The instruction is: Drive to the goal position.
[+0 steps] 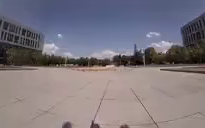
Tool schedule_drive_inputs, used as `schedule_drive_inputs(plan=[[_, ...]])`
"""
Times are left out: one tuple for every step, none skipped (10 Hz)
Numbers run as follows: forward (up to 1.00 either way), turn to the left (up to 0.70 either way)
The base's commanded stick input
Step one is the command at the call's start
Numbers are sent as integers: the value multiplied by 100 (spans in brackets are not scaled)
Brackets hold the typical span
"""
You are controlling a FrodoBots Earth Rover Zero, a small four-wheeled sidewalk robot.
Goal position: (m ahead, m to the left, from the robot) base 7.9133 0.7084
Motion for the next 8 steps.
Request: schedule_drive_inputs(plan=[[100, 0], [100, 0], [100, 0], [100, 0], [100, 0], [100, 0], [100, 0], [100, 0]])
